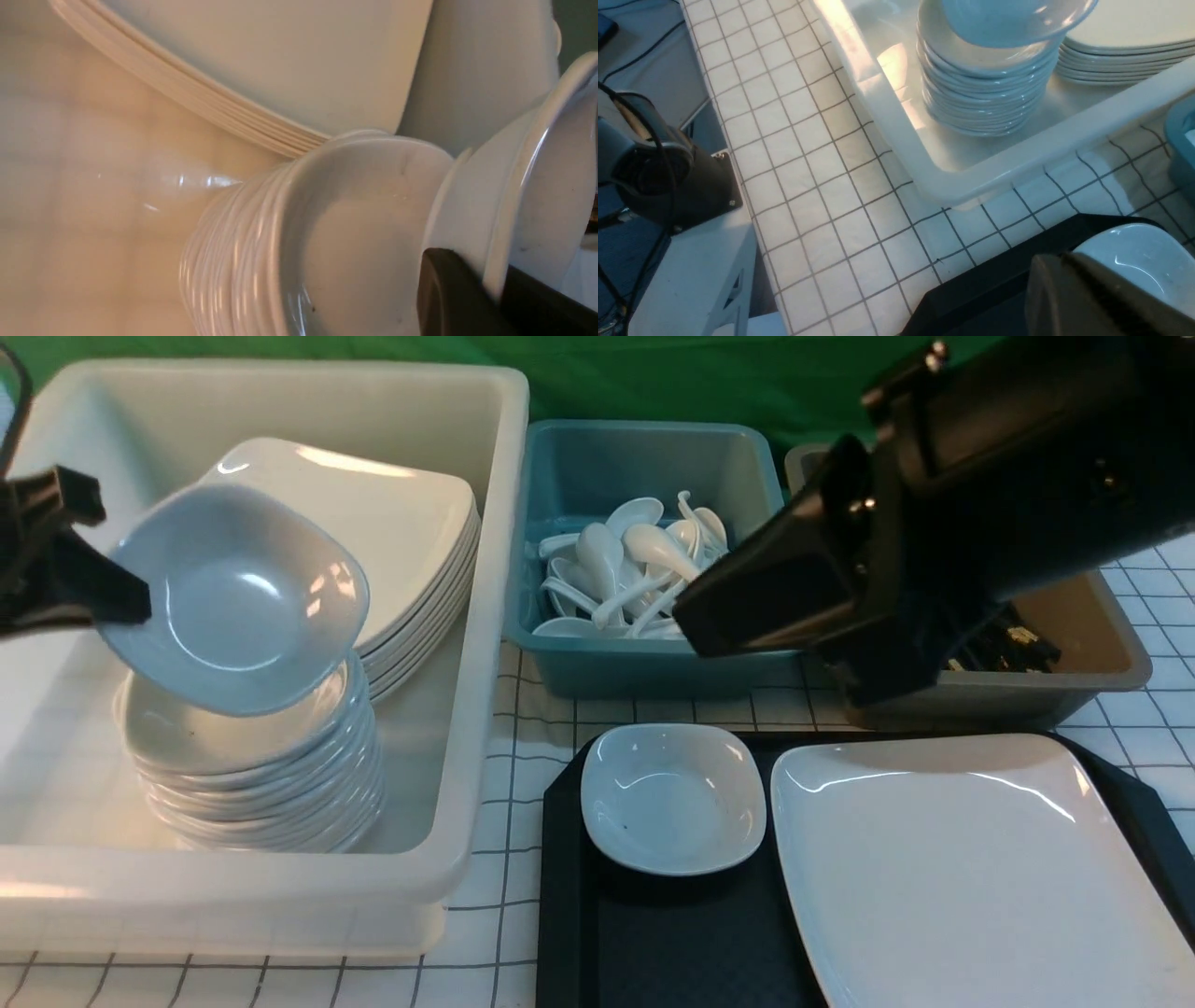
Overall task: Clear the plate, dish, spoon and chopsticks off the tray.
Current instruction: Use the left arm to put the small plate into the large storage box on the left, then use the left arm to grab a small plate from the dinner plate
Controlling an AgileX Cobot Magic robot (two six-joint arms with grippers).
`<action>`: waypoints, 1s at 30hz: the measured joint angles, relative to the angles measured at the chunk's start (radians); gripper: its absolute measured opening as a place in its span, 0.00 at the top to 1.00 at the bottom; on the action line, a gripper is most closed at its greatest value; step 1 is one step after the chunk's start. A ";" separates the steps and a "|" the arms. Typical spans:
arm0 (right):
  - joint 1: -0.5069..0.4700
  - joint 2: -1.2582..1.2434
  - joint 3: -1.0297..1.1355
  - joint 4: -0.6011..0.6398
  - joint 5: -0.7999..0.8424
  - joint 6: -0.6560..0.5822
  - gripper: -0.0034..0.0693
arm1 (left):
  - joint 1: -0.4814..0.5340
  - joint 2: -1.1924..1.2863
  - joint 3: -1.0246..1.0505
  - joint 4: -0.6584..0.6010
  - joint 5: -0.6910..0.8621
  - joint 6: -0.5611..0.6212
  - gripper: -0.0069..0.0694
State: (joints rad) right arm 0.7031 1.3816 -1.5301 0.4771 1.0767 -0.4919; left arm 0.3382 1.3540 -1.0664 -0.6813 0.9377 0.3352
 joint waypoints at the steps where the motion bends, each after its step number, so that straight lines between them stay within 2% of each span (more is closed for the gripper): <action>1: 0.003 0.008 -0.007 -0.001 -0.002 0.002 0.95 | 0.000 0.000 0.019 -0.001 -0.010 0.000 0.89; 4: 0.005 0.017 -0.019 -0.005 -0.006 0.007 0.95 | 0.000 0.000 0.047 0.027 -0.051 -0.010 0.85; 7: 0.006 0.017 -0.022 -0.007 -0.006 0.011 0.95 | 0.001 0.000 0.049 0.055 -0.068 -0.031 0.77; 8: 0.006 0.017 -0.023 -0.014 -0.006 0.014 0.95 | 0.001 0.000 0.049 0.059 -0.066 -0.037 0.70; 9: 0.006 0.017 -0.023 -0.016 -0.006 0.015 0.95 | 0.001 0.000 0.049 0.060 -0.062 -0.037 0.67; 10: 0.006 0.017 -0.023 -0.053 -0.006 0.032 0.95 | 0.001 0.000 0.044 0.069 -0.036 -0.036 0.58; 11: 0.006 0.017 -0.023 -0.066 -0.006 0.041 0.95 | 0.001 0.000 0.041 0.074 -0.027 -0.034 0.55; 13: 0.006 0.016 -0.023 -0.167 -0.005 0.127 0.95 | 0.001 0.000 0.001 0.117 0.047 -0.025 0.42; 15: 0.006 0.015 -0.023 -0.264 0.009 0.186 0.94 | 0.001 -0.003 -0.055 0.161 0.100 -0.029 0.35; 16: 0.006 0.015 -0.023 -0.331 0.027 0.217 0.94 | -0.001 -0.010 -0.083 0.186 0.122 -0.042 0.33; 17: 0.006 0.015 -0.023 -0.343 0.030 0.222 0.94 | -0.002 -0.011 -0.094 0.194 0.125 -0.048 0.33; 19: 0.006 0.015 -0.023 -0.486 0.086 0.283 0.94 | -0.029 -0.037 -0.148 0.222 0.133 -0.066 0.37; 21: 0.001 0.013 -0.018 -0.581 0.123 0.325 0.94 | -0.117 -0.066 -0.179 0.224 0.111 -0.062 0.49; 22: -0.006 0.011 -0.012 -0.599 0.125 0.335 0.94 | -0.161 -0.074 -0.185 0.223 0.099 -0.046 0.56; 23: -0.008 0.009 -0.011 -0.603 0.127 0.337 0.94 | -0.173 -0.075 -0.186 0.222 0.096 -0.043 0.57; 24: -0.029 0.002 0.005 -0.620 0.134 0.342 0.94 | -0.283 -0.082 -0.188 0.215 0.069 -0.007 0.71; 26: -0.065 -0.006 0.030 -0.624 0.136 0.347 0.94 | -0.424 -0.078 -0.188 0.212 0.030 0.017 0.82; 28: -0.111 -0.017 0.068 -0.621 0.136 0.359 0.95 | -0.590 -0.053 -0.188 0.225 -0.036 0.029 0.89; 29: -0.116 -0.019 0.068 -0.620 0.136 0.360 0.95 | -0.607 -0.053 -0.188 0.228 -0.036 0.029 0.89; 30: -0.164 -0.032 0.113 -0.604 0.137 0.364 0.95 | -0.752 -0.018 -0.188 0.273 -0.096 0.031 0.91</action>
State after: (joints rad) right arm 0.5396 1.3499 -1.4175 -0.1265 1.2136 -0.1280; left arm -0.4142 1.3363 -1.2546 -0.4085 0.8413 0.3667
